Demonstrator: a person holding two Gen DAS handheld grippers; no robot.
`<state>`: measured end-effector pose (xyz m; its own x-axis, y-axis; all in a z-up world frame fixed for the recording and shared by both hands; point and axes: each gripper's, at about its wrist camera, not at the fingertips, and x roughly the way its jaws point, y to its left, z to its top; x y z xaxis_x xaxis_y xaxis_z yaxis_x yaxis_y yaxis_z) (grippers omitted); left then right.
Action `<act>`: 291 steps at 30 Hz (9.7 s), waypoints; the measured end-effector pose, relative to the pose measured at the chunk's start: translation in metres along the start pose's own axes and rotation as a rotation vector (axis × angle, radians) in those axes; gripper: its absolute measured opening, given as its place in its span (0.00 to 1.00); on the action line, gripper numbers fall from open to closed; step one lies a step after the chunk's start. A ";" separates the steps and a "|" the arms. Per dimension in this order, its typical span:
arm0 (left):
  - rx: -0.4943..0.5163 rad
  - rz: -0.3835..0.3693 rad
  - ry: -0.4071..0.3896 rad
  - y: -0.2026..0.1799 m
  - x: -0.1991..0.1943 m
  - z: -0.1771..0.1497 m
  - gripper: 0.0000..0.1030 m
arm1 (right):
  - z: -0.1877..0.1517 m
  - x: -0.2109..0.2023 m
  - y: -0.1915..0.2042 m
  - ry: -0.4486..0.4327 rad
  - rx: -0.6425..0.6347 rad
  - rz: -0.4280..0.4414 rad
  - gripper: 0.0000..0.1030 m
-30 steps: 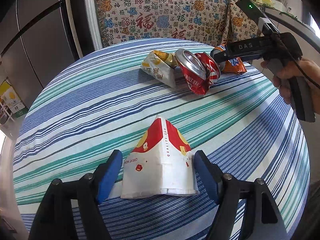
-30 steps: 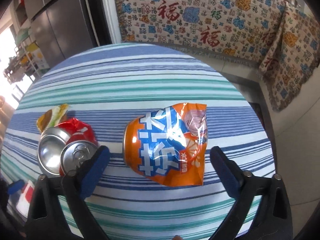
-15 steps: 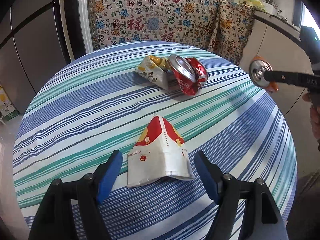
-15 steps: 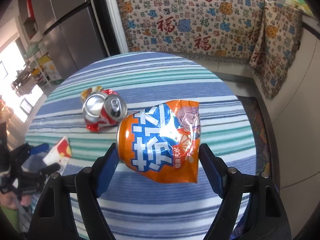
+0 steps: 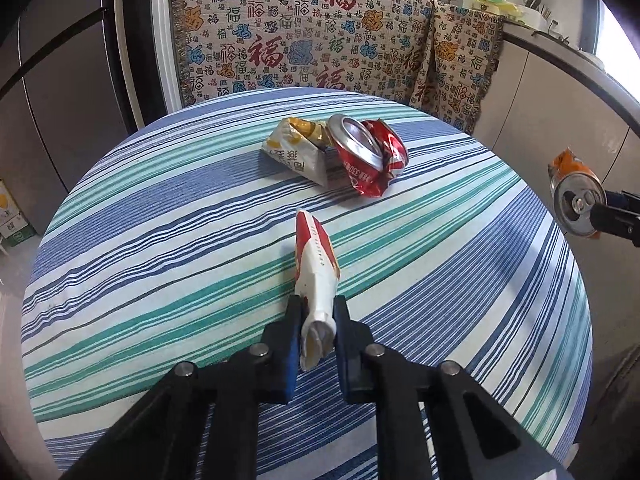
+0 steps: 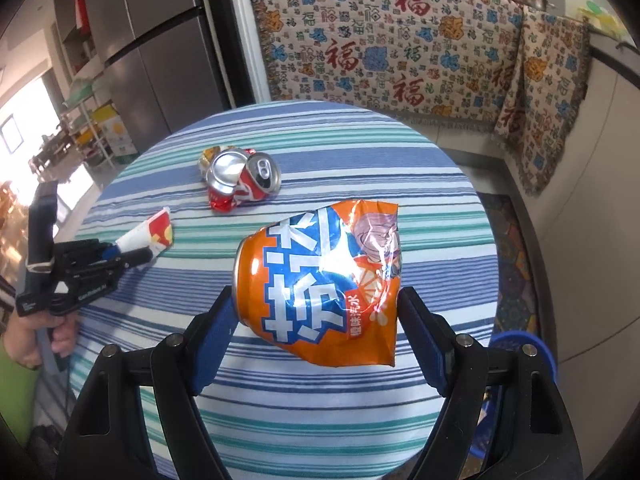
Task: Collect trash
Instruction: 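Carry the paper cup with the left tool while the right tool carries the orange bag to the basket, then open both tools over the blue basket to drop the cup and bag, then move both tools back over the table toward the crushed cans and wrapper, then grasp the crushed red cans with the right tool, then grasp the yellow-green snack wrapper with the left tool while the right tool holds the cans, then carry the wrapper with the left tool while the right tool carries the cans to the basket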
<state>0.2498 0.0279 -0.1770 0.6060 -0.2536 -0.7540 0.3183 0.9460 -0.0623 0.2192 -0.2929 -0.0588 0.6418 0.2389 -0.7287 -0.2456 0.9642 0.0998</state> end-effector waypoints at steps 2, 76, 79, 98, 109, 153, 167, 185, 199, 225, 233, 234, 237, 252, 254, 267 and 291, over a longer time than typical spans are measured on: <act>-0.002 -0.019 -0.011 -0.001 -0.004 0.001 0.13 | -0.002 -0.003 -0.005 -0.001 0.013 -0.004 0.78; 0.250 -0.397 0.209 -0.466 0.200 0.021 0.67 | -0.170 -0.026 -0.398 0.088 0.806 -0.001 0.96; 0.177 -0.398 0.267 -0.459 0.224 0.025 0.67 | -0.175 -0.025 -0.403 0.043 0.860 0.007 0.98; 0.139 -0.165 0.074 -0.211 -0.004 0.008 0.67 | -0.046 -0.053 -0.149 -0.024 0.251 -0.020 0.98; -0.071 0.149 0.049 -0.011 0.012 0.015 0.67 | -0.012 0.048 0.006 0.032 0.049 0.087 0.98; -0.066 0.130 -0.022 -0.003 0.113 0.116 0.56 | 0.007 0.054 -0.022 -0.066 -0.034 -0.052 0.62; -0.020 0.058 0.051 -0.047 0.025 0.008 0.64 | -0.006 0.054 0.002 -0.043 -0.096 0.052 0.67; -0.026 0.075 0.035 -0.037 0.028 0.001 0.85 | -0.018 0.073 -0.008 0.050 0.100 0.158 0.98; -0.033 0.001 -0.027 -0.033 0.019 0.014 0.84 | 0.000 0.072 -0.008 0.014 0.186 0.151 0.50; -0.038 -0.074 -0.037 -0.050 0.005 0.019 0.32 | -0.006 0.029 -0.005 -0.058 0.096 0.097 0.50; -0.018 -0.023 -0.044 -0.063 -0.007 0.021 0.32 | -0.008 0.014 -0.010 -0.082 0.114 0.094 0.50; -0.015 -0.016 -0.045 -0.064 -0.008 0.021 0.32 | -0.008 0.013 -0.010 -0.083 0.114 0.093 0.50; -0.003 0.003 -0.049 -0.068 -0.010 0.021 0.32 | -0.010 0.010 -0.011 -0.084 0.113 0.085 0.50; 0.062 0.028 -0.079 -0.099 -0.022 0.021 0.32 | -0.026 -0.008 -0.023 -0.088 0.137 0.066 0.50; 0.074 0.027 -0.081 -0.105 -0.021 0.020 0.32 | -0.028 -0.011 -0.026 -0.089 0.140 0.063 0.50; 0.128 0.000 -0.100 -0.141 -0.025 0.030 0.32 | -0.042 -0.033 -0.047 -0.106 0.174 0.034 0.50; 0.302 -0.443 0.154 -0.400 0.069 0.045 0.32 | -0.126 -0.057 -0.304 0.113 0.502 -0.229 0.50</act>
<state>0.1966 -0.3770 -0.1746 0.2608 -0.5598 -0.7865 0.7269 0.6500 -0.2216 0.1657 -0.6139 -0.1334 0.5495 0.0302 -0.8350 0.2842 0.9330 0.2207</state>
